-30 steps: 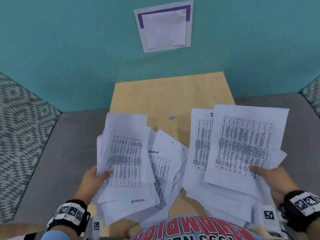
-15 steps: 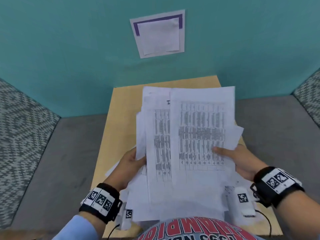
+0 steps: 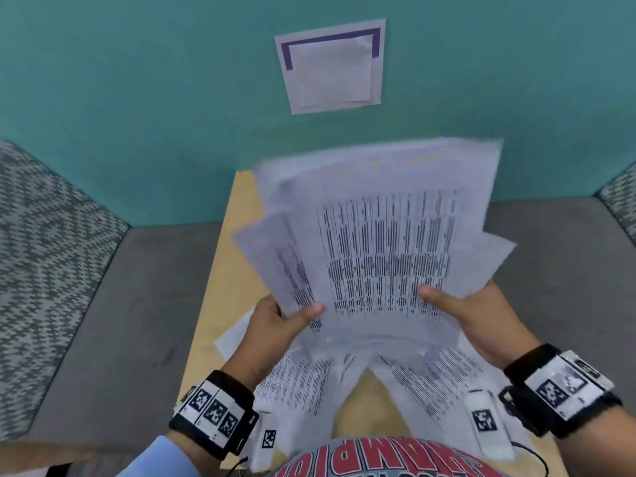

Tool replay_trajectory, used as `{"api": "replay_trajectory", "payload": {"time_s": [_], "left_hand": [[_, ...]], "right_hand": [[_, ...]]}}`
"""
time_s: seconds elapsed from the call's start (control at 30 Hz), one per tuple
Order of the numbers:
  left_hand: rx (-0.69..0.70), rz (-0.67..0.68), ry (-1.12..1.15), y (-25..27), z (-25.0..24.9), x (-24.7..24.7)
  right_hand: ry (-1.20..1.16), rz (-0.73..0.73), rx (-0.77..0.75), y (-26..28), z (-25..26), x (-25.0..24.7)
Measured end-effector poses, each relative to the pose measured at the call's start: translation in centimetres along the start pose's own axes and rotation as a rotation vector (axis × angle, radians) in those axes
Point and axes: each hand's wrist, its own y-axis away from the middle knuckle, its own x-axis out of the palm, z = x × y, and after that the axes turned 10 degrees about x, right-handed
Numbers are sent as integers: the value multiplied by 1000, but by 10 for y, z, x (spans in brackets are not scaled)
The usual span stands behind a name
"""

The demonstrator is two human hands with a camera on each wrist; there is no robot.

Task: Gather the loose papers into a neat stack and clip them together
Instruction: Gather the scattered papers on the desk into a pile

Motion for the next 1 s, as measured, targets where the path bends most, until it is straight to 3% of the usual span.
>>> {"api": "replay_trajectory", "payload": {"time_s": [0.07,0.13,0.3,0.4,0.53,0.63,0.8,1.0], "left_hand": [[-82,5,-64,3,12,3],[-135,94,-182,6,29,6],[52,232,-266,7,32,10],[16,144,-256,2,39,-1],[-79,232,-365,-6,27,-3],[106,99,-157,-13,20,9],[70,69,-173,-8,29,20],[54,-31,-103,-16,13,9]], "right_hand": [[57,8,-20,3,-9,1],[100,11,35,3,-31,3],[144,-109,135,-11,-64,6],[119,-153,53,-12,-44,6],[9,-75,-72,1,-13,2],[86,-31,-82,3,-21,1],[175,29,-10,-9,-48,1],[110,-104,-50,-6,-28,6]]}}
